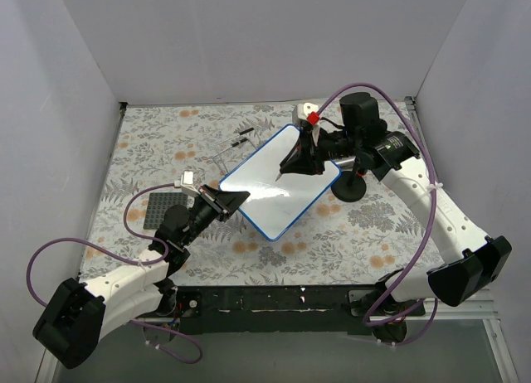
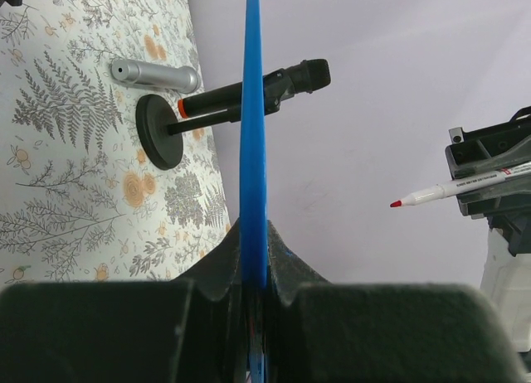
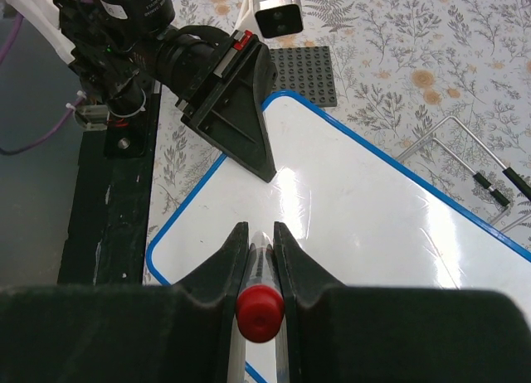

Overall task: Write a sentence on the whiteboard
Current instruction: Hold the whiteboard at the center of the board.

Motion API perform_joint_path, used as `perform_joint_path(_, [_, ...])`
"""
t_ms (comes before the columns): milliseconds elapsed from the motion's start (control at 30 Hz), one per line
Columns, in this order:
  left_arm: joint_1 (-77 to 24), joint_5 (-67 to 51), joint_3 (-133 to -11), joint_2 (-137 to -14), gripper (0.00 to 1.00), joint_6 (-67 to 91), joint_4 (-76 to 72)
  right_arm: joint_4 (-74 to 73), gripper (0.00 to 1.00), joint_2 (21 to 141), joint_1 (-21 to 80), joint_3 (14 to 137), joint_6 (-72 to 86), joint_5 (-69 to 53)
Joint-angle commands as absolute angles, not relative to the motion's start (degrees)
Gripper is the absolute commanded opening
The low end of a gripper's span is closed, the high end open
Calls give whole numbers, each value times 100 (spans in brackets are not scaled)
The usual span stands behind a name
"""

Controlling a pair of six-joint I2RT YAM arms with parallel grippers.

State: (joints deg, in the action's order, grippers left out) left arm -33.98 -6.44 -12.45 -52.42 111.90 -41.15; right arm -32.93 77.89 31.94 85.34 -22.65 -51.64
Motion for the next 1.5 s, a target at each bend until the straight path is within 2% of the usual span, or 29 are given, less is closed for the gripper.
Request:
perform_joint_path(0, [-3419, -650, -1301, -5142, 0, 11285, -4825, -3103, 1, 7726, 3182, 8508, -2224, -5317])
perform_joint_path(1467, [-3419, -738, -1239, -5186, 0, 11320, -4983, -3111, 1, 7822, 3182, 8552, -2267, -5265])
